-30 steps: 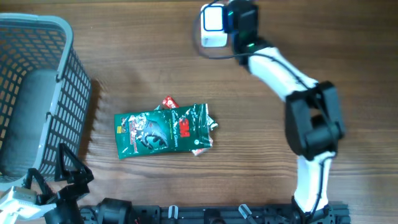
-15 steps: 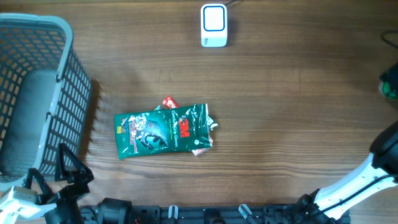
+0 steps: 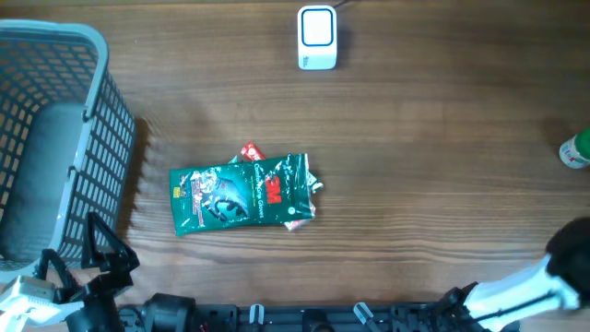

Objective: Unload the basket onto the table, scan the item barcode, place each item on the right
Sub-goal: 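Grasp the green 3M package from the pile with the right gripper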

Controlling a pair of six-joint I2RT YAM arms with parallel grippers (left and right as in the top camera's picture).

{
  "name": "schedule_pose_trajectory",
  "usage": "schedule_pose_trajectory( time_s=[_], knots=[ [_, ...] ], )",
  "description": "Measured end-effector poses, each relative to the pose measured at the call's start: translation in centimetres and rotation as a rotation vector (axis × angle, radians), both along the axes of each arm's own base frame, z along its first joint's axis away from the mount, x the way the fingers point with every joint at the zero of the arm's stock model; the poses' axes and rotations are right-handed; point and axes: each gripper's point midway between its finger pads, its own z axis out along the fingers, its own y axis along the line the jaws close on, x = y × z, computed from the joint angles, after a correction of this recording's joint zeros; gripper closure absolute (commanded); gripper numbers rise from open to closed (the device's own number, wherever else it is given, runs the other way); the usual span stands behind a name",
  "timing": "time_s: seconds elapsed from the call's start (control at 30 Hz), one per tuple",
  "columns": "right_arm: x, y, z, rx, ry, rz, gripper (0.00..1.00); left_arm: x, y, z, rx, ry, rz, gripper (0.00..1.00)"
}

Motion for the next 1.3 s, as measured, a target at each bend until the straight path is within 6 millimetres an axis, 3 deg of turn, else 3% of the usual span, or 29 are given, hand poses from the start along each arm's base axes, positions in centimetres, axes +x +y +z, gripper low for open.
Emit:
schedule_pose_trajectory(
  time_s=[0.03,0.07,0.1,0.17,0.2,0.3,0.4,0.47,0.6,0.73,0.8,0.83,0.87,0.9,0.93,0.97,1.03,1.1,1.23,1.3],
  knots=[
    [0.2,3.9,2.9,0.033,-0.062,0.069,0.0,0.0,0.0,0.0,0.0,0.0,0.0,0.0],
    [0.9,9.3,4.8,0.078,-0.098,0.196,0.0,0.0,0.0,0.0,0.0,0.0,0.0,0.0],
    [2.0,15.6,5.2,0.129,-0.099,0.387,0.0,0.0,0.0,0.0,0.0,0.0,0.0,0.0],
    [3.7,25.1,3.7,0.149,-0.058,0.759,0.0,0.0,0.0,0.0,0.0,-0.001,0.0,0.0],
    [3.9,30.6,2.1,0.123,-0.024,1.006,0.0,0.0,0.0,0.0,0.0,0.0,0.0,0.0],
    [2.0,44.8,-3.6,-0.004,0.037,1.621,0.0,0.0,0.0,0.0,0.0,0.0,0.0,0.0],
    [0.8,52.8,-8.5,-0.12,0.029,1.935,0.0,0.0,0.0,0.0,0.0,0.0,0.0,0.0],
    [0.1,57.6,-13.4,-0.158,0.044,2.108,0.0,0.0,0.0,0.0,0.0,0.0,0.0,0.0],
    [-3.0,63.6,-19.7,-0.192,0.069,2.328,0.0,0.0,0.0,0.0,0.0,0.0,0.0,0.0],
    [-5.3,66.7,-22.5,-0.233,0.075,2.436,0.0,0.0,0.0,0.0,0.0,0.0,0.0,0.0],
    [-5.5,66.6,-24.1,-0.228,0.116,2.444,0.04,0.0,0.0,0.0,0.0,0.0,0.0,0.0],
    [-5.6,66.3,-24.8,-0.221,0.144,2.443,0.18,0.0,0.0,0.0,0.0,0.0,0.0,0.0],
    [-5.8,65.9,-25.3,-0.212,0.176,2.444,0.43,0.0,0.0,0.0,0.0,0.0,0.0,0.0],
    [-6.0,65.5,-25.7,-0.2,0.204,2.439,0.76,0.0,0.0,0.0,0.0,0.0,0.0,0.0],
    [-6.2,65.3,-25.8,-0.189,0.224,2.436,0.91,0.0,0.0,0.0,0.0,0.0,0.0,0.0],
    [-6.6,65.0,-25.9,-0.168,0.257,2.418,0.96,0.0,0.0,0.0,0.0,0.0,0.0,0.0],
    [-7.8,63.9,-25.6,-0.085,0.384,2.334,0.96,0.0,0.0,0.0,0.0,0.0,0.0,0.0],
    [-8.8,62.8,-23.9,-0.005,0.528,2.234,0.96,0.0,0.0,0.0,0.0,0.0,0.0,0.0],
    [-8.1,61.7,-16.8,0.123,0.662,1.872,0.96,0.0,0.0,0.0,0.0,-0.001,0.0,0.0],
    [-6.5,61.7,-13.4,0.229,0.617,1.623,0.96,0.0,0.0,0.0,0.0,0.0,0.0,0.0]
  ],
)
